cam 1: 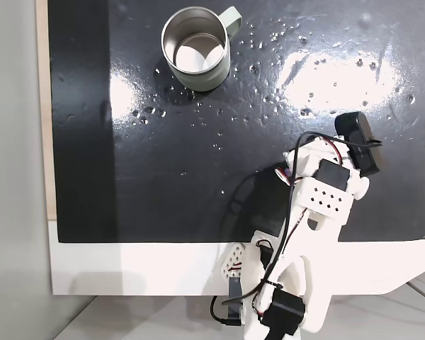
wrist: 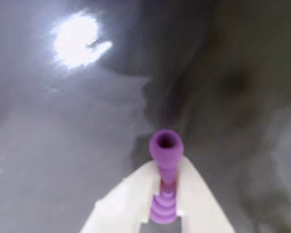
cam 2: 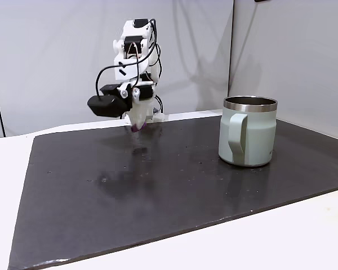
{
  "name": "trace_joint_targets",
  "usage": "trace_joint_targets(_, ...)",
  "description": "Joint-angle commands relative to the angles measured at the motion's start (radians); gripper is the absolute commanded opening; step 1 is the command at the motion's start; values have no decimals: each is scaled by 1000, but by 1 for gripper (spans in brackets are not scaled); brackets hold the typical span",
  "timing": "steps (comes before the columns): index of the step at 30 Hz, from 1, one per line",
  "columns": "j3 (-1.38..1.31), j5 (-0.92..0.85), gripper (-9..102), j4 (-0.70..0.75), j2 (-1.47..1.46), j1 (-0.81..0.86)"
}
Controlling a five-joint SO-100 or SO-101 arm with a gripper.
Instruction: Grasp a pengrip and put it in the cup.
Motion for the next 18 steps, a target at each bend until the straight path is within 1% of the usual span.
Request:
trace_joint_targets(1,-218,95,0,137,41,-80)
trace_joint_targets(7,-520,230,0,353,-9,-224)
trace_joint_targets(12,-713,325,0,405,-35,-324)
trace_joint_targets(18,-1192,457,0,555,-273,-413)
